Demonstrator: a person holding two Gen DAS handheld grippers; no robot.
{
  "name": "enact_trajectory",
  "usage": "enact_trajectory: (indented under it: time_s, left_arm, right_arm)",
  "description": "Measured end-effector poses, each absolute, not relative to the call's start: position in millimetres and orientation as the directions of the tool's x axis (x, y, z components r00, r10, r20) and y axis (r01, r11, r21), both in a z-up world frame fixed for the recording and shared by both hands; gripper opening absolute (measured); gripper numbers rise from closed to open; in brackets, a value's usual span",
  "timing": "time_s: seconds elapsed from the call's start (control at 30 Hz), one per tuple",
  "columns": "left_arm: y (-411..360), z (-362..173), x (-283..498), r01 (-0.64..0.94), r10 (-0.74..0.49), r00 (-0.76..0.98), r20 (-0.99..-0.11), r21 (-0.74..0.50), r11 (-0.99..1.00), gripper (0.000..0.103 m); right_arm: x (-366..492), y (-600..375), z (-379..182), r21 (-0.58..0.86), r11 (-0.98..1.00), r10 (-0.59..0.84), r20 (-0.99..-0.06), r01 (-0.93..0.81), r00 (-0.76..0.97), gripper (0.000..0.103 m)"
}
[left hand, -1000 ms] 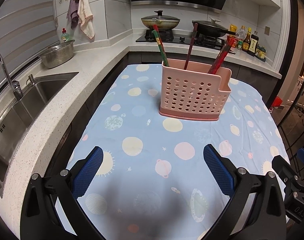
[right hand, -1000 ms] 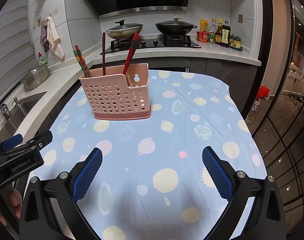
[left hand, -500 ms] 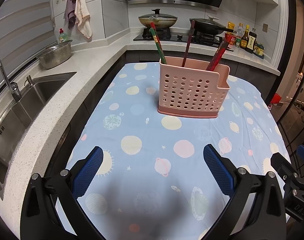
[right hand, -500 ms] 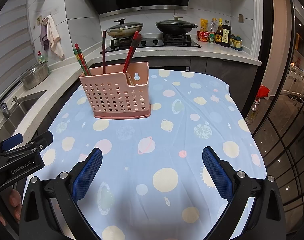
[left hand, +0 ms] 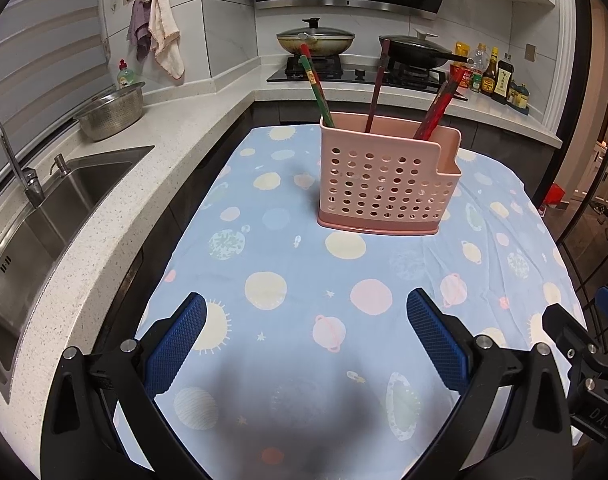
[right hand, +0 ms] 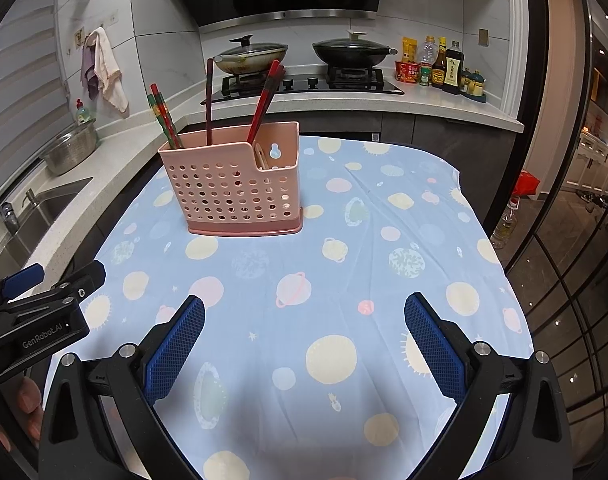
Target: Organize utensils
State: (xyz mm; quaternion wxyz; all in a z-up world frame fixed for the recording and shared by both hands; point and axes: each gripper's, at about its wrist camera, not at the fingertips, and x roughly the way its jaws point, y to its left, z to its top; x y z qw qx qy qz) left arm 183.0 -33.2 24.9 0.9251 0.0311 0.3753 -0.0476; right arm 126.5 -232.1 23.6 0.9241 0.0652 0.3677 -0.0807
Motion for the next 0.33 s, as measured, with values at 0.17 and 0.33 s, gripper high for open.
enact_trajectory:
  time_s: [0.17,0.33]
  left_arm:
    - [-32.8,24.1,183.3,0.109,-0.062,0.713,-0.698,0.023,0.994,0.096]
    - [-32.6,22.1,184.9,0.118,-0.066,0.713,-0.699,0.027,0.993,0.096]
  right_arm:
    - [126.7,-232.3,23.5,0.063,0.977,-0.104,-0.690,0.202,0.716,0.096]
    - [127.3,-232.1,20.9,0.057,0.977,-0.110,-0.693,0.206,0.712,0.096]
